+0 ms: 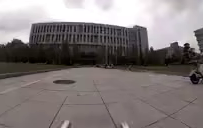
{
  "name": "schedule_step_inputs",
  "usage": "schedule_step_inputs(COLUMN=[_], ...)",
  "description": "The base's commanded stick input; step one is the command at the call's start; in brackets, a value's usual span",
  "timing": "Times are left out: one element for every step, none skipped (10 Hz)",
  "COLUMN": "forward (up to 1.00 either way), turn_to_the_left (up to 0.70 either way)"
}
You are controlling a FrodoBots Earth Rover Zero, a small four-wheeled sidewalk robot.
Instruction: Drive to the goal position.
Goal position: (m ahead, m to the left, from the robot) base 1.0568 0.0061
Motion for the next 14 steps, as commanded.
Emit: schedule_step_inputs(forward=[1.0, 1.0, 1.0, 1.0, 1.0, 1.0, 1.0, 1.0, 0.8, 0.45, 0.09, 0.0, 0.0, 0.0], turn_to_the_left=[0.0, 0.0, 0.0, 0.0, 0.0, 0.0, 0.0, 0.0, 0.0, 0.0, 0.0, 0.0, 0.0, 0.0])
